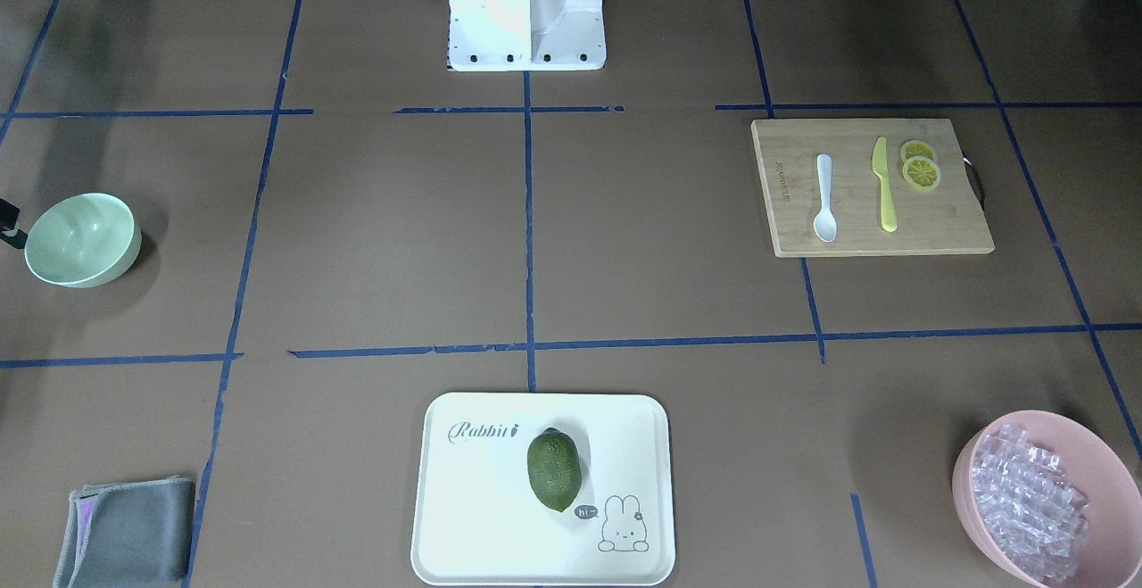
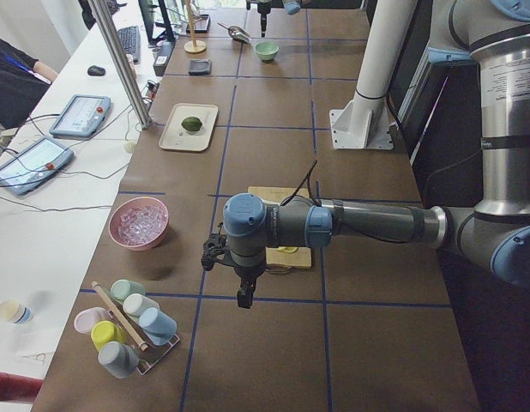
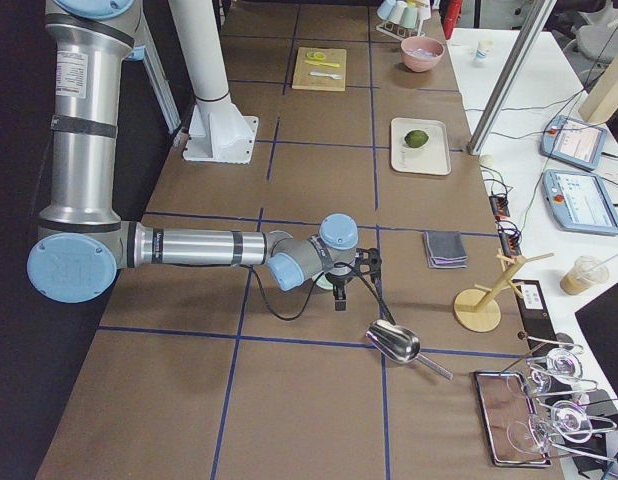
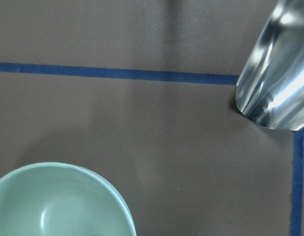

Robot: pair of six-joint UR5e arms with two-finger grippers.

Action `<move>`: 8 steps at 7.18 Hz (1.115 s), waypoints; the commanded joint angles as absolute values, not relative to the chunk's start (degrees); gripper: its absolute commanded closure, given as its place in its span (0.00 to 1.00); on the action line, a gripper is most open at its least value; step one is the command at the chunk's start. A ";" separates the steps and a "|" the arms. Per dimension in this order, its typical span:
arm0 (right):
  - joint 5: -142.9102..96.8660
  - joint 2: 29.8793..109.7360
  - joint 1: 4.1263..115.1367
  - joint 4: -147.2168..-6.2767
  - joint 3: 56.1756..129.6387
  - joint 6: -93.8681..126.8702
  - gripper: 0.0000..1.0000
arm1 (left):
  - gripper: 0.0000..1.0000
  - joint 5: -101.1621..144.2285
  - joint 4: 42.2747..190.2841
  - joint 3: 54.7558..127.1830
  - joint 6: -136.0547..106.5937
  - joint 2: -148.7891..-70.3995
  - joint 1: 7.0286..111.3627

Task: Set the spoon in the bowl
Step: 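Lower the right gripper onto the rim of the pale green bowl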

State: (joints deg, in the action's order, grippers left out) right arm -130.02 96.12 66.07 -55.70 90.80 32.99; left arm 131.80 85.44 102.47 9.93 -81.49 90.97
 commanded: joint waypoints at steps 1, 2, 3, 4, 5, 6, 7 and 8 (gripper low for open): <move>-129.55 96.32 62.58 -52.12 89.82 36.12 0.24 | 0.00 131.84 85.43 102.39 9.93 -81.39 90.97; -129.72 96.76 62.49 -52.03 90.09 35.60 0.77 | 0.00 131.84 85.43 102.39 9.93 -81.39 90.97; -129.73 97.46 62.49 -52.03 90.44 35.42 0.90 | 0.00 131.84 85.43 102.31 9.93 -81.47 90.97; -129.64 97.56 62.66 -52.03 90.96 35.42 0.99 | 0.00 132.10 85.43 102.30 9.93 -81.39 90.88; -129.81 98.08 62.75 -52.03 91.75 35.42 1.00 | 0.00 132.10 85.43 102.48 9.93 -81.30 90.97; -130.25 98.61 62.75 -52.29 93.50 35.85 1.00 | 0.00 132.10 85.43 102.39 9.93 -81.39 90.88; -130.25 97.92 62.67 -53.86 96.04 36.99 1.00 | 0.00 132.19 85.43 102.39 9.93 -81.30 90.97; -130.25 95.73 62.49 -57.79 99.11 41.53 1.00 | 0.00 132.19 85.43 102.57 9.93 -81.30 90.88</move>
State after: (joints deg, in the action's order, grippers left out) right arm -130.19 97.51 62.64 -54.29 95.72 37.70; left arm 132.16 85.43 102.46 9.93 -81.32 90.93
